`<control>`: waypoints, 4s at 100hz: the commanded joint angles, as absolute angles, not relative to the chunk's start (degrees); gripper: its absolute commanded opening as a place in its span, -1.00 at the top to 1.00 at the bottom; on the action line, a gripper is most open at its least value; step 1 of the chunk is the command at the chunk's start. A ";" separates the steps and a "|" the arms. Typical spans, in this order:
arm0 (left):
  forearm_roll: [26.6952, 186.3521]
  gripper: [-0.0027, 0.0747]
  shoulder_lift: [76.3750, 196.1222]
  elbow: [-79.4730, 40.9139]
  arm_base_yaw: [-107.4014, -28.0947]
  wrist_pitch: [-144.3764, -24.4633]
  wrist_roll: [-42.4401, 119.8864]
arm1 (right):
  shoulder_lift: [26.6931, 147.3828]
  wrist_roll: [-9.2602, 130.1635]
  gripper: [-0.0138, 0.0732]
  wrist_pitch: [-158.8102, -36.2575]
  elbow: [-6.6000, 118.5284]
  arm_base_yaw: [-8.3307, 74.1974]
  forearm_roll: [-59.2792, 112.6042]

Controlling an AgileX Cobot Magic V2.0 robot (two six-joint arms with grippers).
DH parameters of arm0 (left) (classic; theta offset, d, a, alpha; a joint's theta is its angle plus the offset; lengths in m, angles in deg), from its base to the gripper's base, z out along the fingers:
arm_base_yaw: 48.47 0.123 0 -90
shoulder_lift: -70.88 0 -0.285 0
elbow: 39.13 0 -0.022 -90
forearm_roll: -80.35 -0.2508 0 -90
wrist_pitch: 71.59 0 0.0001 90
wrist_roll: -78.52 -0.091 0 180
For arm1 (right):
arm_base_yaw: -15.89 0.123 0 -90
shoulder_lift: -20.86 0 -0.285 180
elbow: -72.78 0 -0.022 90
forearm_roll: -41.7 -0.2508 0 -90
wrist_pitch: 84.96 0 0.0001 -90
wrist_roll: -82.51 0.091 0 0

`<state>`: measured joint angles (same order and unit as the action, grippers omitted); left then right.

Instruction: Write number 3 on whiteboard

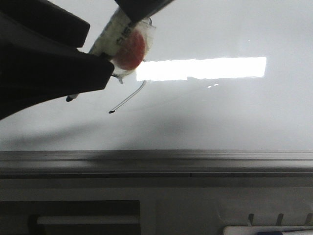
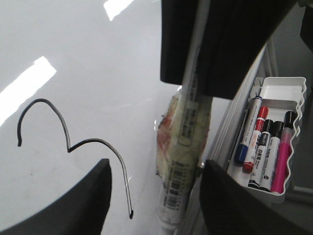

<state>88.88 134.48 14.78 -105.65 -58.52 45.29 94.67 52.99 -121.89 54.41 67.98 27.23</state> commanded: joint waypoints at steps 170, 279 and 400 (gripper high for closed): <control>144.81 0.99 139.56 12.87 -94.85 -55.71 45.66 | 91.01 52.27 -0.40 -107.47 55.98 64.81 27.23; 140.02 -0.01 137.41 12.87 -93.38 -56.00 45.43 | 91.01 52.27 -0.40 -108.71 55.98 64.69 27.23; 114.99 0.98 106.32 18.30 -93.38 -70.62 34.88 | 43.48 52.27 0.82 -79.64 8.45 64.60 27.23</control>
